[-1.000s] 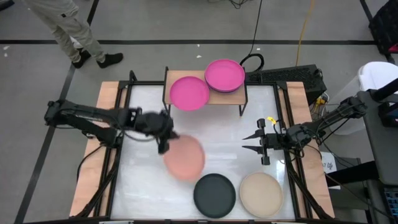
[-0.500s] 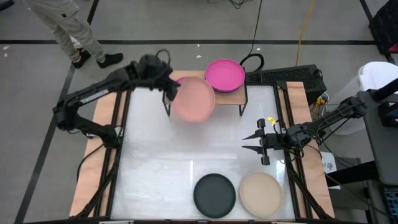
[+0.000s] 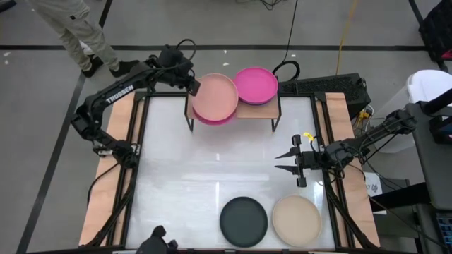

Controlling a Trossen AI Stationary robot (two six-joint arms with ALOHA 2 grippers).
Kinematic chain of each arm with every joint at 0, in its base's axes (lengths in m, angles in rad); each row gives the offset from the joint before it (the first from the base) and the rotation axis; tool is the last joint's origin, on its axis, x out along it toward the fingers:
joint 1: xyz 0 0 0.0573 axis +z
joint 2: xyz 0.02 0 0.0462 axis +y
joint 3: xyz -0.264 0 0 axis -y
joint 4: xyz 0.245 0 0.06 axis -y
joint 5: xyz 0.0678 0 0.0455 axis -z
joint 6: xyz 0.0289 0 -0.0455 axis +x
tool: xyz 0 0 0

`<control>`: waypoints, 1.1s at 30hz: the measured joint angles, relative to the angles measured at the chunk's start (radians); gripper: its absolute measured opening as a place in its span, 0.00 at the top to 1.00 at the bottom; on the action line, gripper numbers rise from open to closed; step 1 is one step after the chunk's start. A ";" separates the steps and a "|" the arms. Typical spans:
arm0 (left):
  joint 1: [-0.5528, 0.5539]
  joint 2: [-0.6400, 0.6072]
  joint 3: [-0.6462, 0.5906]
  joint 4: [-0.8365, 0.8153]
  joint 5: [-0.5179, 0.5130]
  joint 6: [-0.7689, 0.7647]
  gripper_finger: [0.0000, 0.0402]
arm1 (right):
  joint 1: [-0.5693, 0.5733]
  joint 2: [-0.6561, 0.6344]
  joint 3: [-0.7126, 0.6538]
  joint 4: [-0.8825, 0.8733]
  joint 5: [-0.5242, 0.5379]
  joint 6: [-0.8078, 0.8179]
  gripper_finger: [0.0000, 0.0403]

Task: Place and stack plates onto a shelf
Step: Stack the light pink plate on top of the pink plate on the shelf, then stack the gray plate on top of the orange plate on the shelf

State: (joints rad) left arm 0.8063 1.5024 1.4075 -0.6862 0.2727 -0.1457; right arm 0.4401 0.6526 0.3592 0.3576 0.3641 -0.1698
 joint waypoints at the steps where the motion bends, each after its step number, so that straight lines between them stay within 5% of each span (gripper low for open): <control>1: 0.003 -0.001 0.001 0.001 0.000 0.006 0.86 | 0.000 0.000 0.000 -0.002 0.000 0.001 0.72; 19: -0.024 -0.086 0.001 0.025 0.069 0.049 0.63 | 0.000 0.000 0.000 -0.018 0.000 0.027 0.72; 27: -0.243 -0.297 -0.071 0.174 -0.067 0.111 0.68 | 0.000 0.000 0.000 -0.060 0.001 0.041 0.72; 33: -0.468 -0.467 -0.319 0.462 -0.192 0.076 0.71 | 0.000 0.000 0.000 -0.081 0.005 0.061 0.72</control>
State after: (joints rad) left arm 0.3384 1.0354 1.0882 -0.2240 0.0811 -0.0694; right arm 0.4401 0.6529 0.3592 0.2770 0.3691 -0.1086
